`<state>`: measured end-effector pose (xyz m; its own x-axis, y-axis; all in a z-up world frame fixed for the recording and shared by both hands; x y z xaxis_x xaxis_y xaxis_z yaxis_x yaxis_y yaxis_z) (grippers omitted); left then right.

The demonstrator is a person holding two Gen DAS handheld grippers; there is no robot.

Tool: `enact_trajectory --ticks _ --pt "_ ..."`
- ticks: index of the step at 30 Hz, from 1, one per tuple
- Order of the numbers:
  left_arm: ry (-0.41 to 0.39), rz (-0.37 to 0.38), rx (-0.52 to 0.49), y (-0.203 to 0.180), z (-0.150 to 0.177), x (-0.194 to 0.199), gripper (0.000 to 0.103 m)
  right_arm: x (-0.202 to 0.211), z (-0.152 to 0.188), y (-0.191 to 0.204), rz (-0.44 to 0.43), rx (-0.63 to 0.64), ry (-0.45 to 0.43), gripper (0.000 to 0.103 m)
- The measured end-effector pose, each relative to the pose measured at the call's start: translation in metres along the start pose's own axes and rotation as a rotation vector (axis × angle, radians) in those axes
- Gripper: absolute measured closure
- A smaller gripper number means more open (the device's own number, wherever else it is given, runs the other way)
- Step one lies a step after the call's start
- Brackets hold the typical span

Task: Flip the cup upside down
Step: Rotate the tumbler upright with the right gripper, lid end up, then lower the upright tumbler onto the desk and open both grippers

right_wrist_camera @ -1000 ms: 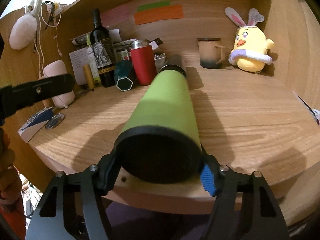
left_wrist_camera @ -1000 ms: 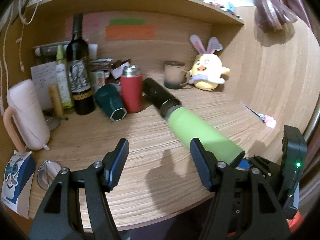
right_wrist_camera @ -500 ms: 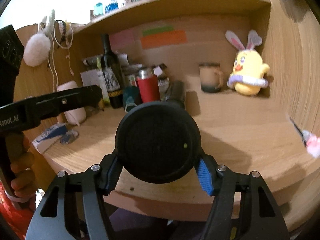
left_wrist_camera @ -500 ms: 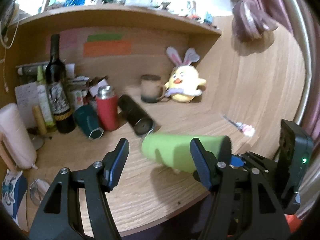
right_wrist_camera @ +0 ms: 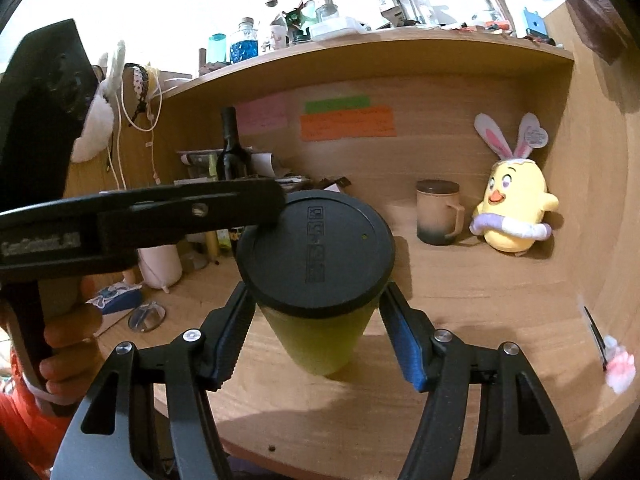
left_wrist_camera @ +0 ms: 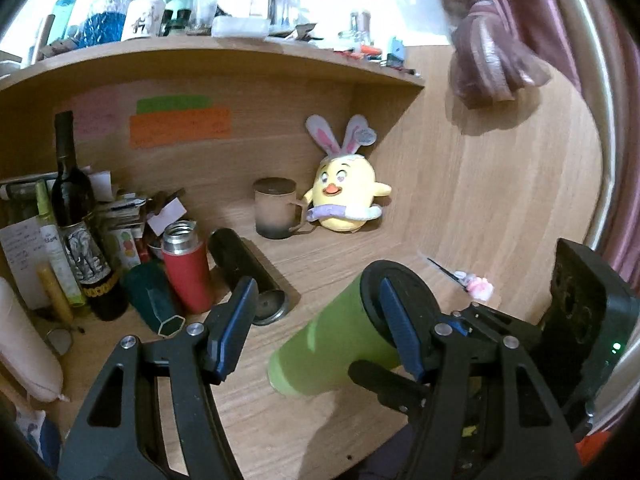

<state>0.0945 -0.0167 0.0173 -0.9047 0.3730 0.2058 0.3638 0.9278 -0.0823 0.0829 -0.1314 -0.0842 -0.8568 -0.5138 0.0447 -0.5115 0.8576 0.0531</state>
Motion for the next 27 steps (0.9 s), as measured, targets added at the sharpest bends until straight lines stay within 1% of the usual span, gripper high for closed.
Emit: enact_trajectory --ticks 5,12,16,18,21,25,27 --pt "0.014 -0.02 -0.004 0.013 -0.008 -0.014 0.04 -0.022 -0.009 -0.006 -0.03 -0.025 0.001 0.042" --pt "0.029 -0.063 0.012 0.036 -0.015 -0.033 0.039 -0.051 -0.012 -0.009 -0.062 -0.039 0.004 0.042" --pt "0.033 -0.076 0.024 0.047 -0.015 -0.041 0.039 -0.067 -0.007 -0.011 -0.105 -0.071 0.045 0.042" --pt "0.033 -0.06 0.037 0.049 -0.015 -0.042 0.039 -0.071 -0.002 -0.01 -0.106 -0.068 0.062 0.04" --pt "0.023 -0.047 0.041 0.047 -0.013 -0.04 0.039 -0.075 0.007 -0.011 -0.106 -0.068 0.091 0.039" --pt "0.012 -0.068 0.014 0.042 -0.012 -0.036 0.036 -0.074 0.015 -0.014 -0.118 -0.091 0.133 0.039" --pt "0.013 -0.081 0.006 0.042 -0.011 -0.034 0.034 -0.072 0.015 -0.015 -0.115 -0.089 0.139 0.039"
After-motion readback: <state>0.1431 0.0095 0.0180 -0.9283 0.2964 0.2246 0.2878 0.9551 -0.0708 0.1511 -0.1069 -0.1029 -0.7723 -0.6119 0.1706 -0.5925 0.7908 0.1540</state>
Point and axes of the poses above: each gripper's, at about its wrist camera, not at the fingertips, and x roughly against the way its jaws point, y to its left, z to its underside, the point moved 1 cm from there along -x, roughly the way its jaws point, and after that the axes turned 13 degrees about -y, right-handed, at the moved point
